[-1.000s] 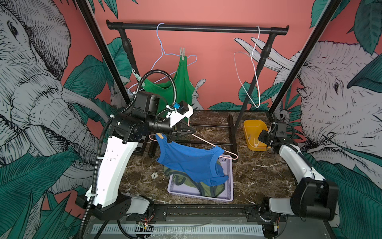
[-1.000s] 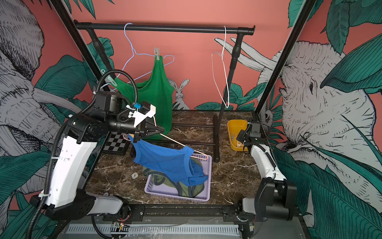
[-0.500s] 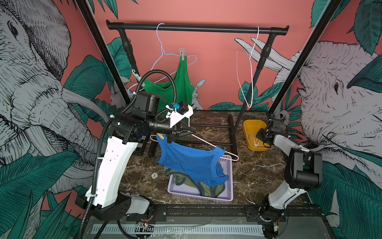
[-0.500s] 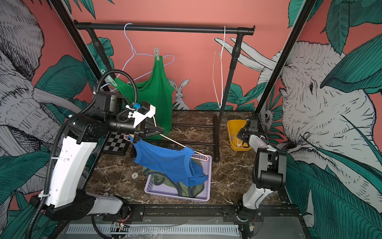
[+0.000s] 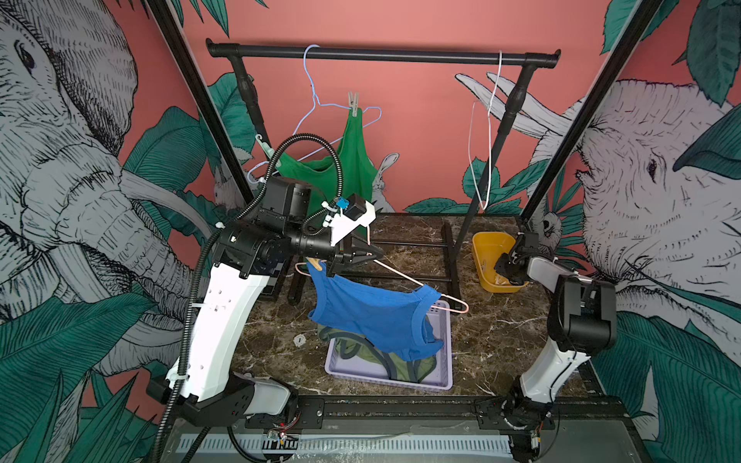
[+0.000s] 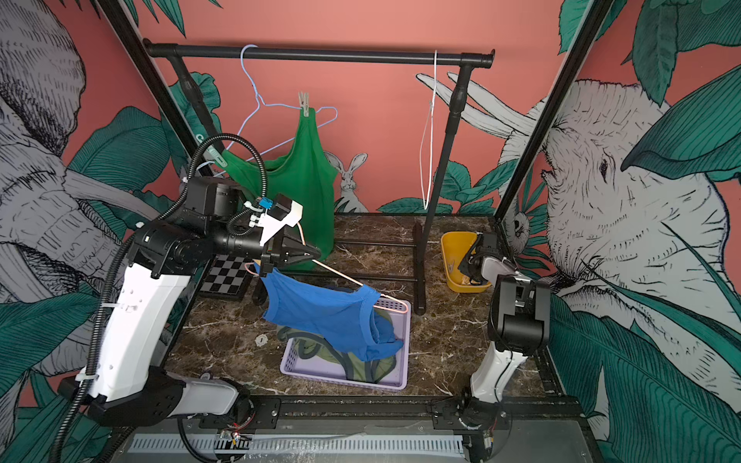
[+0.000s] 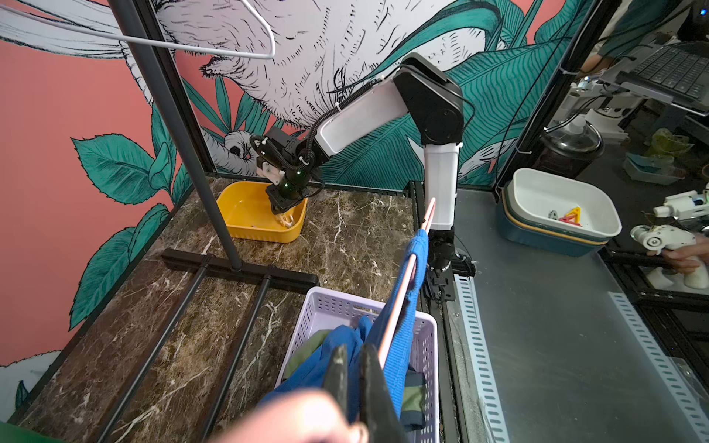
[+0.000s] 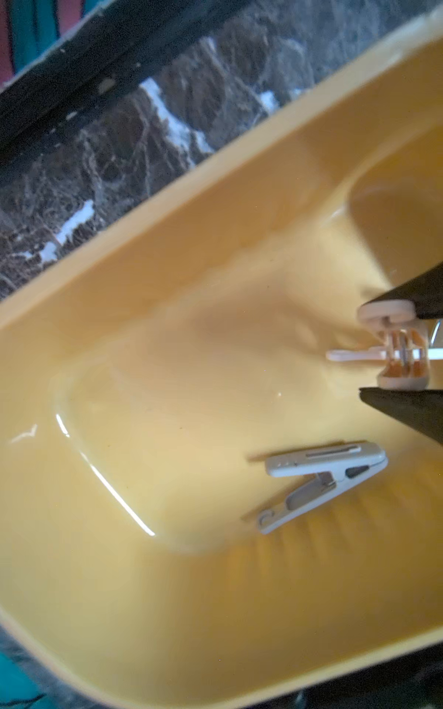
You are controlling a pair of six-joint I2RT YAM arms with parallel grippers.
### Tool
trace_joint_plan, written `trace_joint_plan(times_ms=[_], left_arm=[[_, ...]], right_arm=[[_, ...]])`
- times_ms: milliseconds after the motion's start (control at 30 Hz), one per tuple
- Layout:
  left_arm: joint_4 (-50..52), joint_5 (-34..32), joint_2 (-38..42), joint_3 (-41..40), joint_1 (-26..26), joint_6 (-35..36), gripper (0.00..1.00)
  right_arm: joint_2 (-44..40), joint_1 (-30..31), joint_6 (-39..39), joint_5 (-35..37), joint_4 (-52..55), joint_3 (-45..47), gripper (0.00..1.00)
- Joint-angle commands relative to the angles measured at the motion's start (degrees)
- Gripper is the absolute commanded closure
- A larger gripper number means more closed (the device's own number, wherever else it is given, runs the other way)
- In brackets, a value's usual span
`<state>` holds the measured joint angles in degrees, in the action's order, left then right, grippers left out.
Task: Remove the clothespins securing tank tops to the hanger
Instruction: Place the clothespin in the storage box, then adjust the hanger.
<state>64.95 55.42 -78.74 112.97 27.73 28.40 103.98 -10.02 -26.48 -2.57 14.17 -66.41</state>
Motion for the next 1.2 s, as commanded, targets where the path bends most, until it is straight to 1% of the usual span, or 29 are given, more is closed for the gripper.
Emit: trace_joint_plan(times_ms=[0, 67, 233, 267, 333, 367, 467, 533, 567, 633, 733, 833, 900, 933, 1033, 1100, 1167], left_arm=[[-2.38, 2.51, 1.49, -0.33, 0.31, -1.08, 1.0], [-2.53, 2.47, 1.32, -0.3, 0.31, -1.17, 1.0], [-2.37, 1.4, 0.86, -0.55, 0.31, -0.53, 1.0], [-2.25, 0.92, 0.79, -0.74, 0.39, -0.26, 1.0], [-1.84, 0.04, 0.81, -1.21, 0.4, 0.65, 1.0], [-1.73, -0.29, 0.94, -1.54, 0.4, 0.77, 1.0], [-1.08, -1.23, 0.87, -1.81, 0.6, 1.86, 1.0], [-0.08, -1.52, 0.52, -1.46, 0.66, 2.6, 1.0], [0.28, -1.65, 0.37, -1.31, 0.66, 2.99, 1.0], [0.96, -1.95, 0.04, -1.17, 0.77, 3.47, 1.0], [2.09, -1.77, -1.0, -0.31, 1.14, 3.86, 1.0], [1.96, -1.85, -1.63, -0.21, 1.68, 3.92, 1.0], [1.75, -1.41, -2.03, -0.22, 2.0, 3.59, 1.0], [1.69, -1.33, -2.29, -0.13, 2.12, 3.43, 1.0], [1.67, -1.17, -2.81, 0.22, 2.29, 2.85, 1.0], [1.94, -1.03, -3.08, 0.67, 2.34, 2.54, 1.0], [2.09, -0.72, -3.09, 0.81, 2.35, 2.39, 1.0]], right_arm=[[-2.53, -0.73, -0.16, -0.23, 0.57, -0.32, 0.62], [-4.58, -0.93, -0.63, -0.41, 1.16, -0.13, 0.58], [-11.76, -1.01, -0.33, -0.59, 1.23, 2.73, 0.55], [-14.92, -0.98, 0.0, -0.9, 2.11, 3.15, 0.55], [-20.39, -0.93, -0.82, -4.24, 3.31, 5.77, 0.55], [-23.49, -0.68, -1.54, -6.2, 1.7, 8.3, 0.55], [-34.57, 0.8, -2.44, -12.83, 1.04, 14.47, 0.57], [-42.42, 3.09, -1.54, -19.86, 2.13, 16.61, 0.58], [-45.55, 4.67, -0.4, -22.81, 4.34, 16.21, 0.58], [-52.23, 9.61, 2.57, -27.98, 10.6, 12.73, 0.58], [-58.29, 17.86, 6.43, -31.09, 19.83, 4.07, 0.57], [-59.19, 24.45, 6.25, -36.13, 22.53, -4.3, 0.57], [-57.96, 28.74, 6.37, -38.69, 21.93, -7.46, 0.57], [-56.76, 31.38, 7.34, -38.67, 22.18, -8.37, 0.56], [-52.91, 38.13, 10.8, -37.2, 23.09, -12.67, 0.55], [-49.58, 43.19, 13.43, -34.96, 23.94, -15.22, 0.55], [-46.01, 48.93, 16.51, -30.92, 25.19, -18.31, 0.55]])
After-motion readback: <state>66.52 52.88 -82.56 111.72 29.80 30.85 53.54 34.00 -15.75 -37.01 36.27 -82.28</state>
